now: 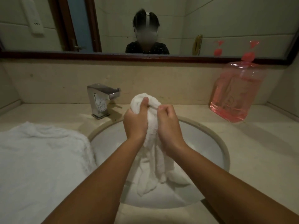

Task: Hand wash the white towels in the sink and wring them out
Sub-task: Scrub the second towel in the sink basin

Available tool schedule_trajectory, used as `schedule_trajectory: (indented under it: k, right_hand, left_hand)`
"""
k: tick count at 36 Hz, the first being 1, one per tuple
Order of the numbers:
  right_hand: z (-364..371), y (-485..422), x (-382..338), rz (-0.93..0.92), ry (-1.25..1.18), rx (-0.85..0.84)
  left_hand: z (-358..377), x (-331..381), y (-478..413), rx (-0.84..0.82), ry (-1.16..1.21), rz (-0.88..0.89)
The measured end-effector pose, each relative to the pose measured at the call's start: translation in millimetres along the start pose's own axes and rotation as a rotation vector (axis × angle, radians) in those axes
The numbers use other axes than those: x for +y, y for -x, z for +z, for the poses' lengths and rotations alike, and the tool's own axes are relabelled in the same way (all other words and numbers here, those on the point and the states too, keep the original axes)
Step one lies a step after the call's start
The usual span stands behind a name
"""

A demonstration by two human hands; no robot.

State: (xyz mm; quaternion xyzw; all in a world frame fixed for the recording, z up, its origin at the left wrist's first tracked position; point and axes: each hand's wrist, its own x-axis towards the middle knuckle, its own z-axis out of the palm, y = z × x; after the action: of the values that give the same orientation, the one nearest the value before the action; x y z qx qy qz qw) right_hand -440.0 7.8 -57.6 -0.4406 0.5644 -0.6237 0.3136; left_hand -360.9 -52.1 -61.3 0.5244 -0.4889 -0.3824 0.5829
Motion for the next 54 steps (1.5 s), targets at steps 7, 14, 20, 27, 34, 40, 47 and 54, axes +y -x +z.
schedule_trajectory:
  k: [7, 14, 20, 27, 34, 40, 47, 54]
  right_hand:
    - [-1.3, -23.7, -6.0, 0.155, -0.075, 0.067]
    - [-9.6, -8.2, -1.1, 0.034, 0.079, -0.066]
    - [-11.9, -17.4, 2.8, 0.006, 0.505, 0.062]
    - [-7.8, -7.6, 6.2, -0.110, 0.366, -0.060]
    - [-34.8, -25.0, 16.9, 0.019, 0.010, -0.175]
    - [-48.9, -29.8, 5.5, 0.200, -0.495, -0.429]
    - [-51.2, -40.6, 4.6, 0.316, -0.793, -0.502]
    - [-66.3, -47.2, 11.3, 0.127, -0.518, -0.206]
  left_hand:
    - [6.1, 0.3, 14.2, -0.255, 0.073, 0.043]
    - [-9.4, -5.7, -6.5, -0.079, 0.051, -0.020]
    - [-13.7, -2.6, -5.9, -0.136, 0.130, -0.081]
    - [-10.4, -8.5, 2.6, -0.467, 0.240, -0.183]
    - [-15.4, -6.5, -2.6, -0.432, 0.097, 0.088]
    - [-31.6, -5.8, -21.6, -0.154, 0.069, 0.085]
    - [-19.1, 3.0, 1.9, -0.765, 0.242, -0.374]
    - [-23.5, 1.6, -6.1, -0.768, -0.020, -0.388]
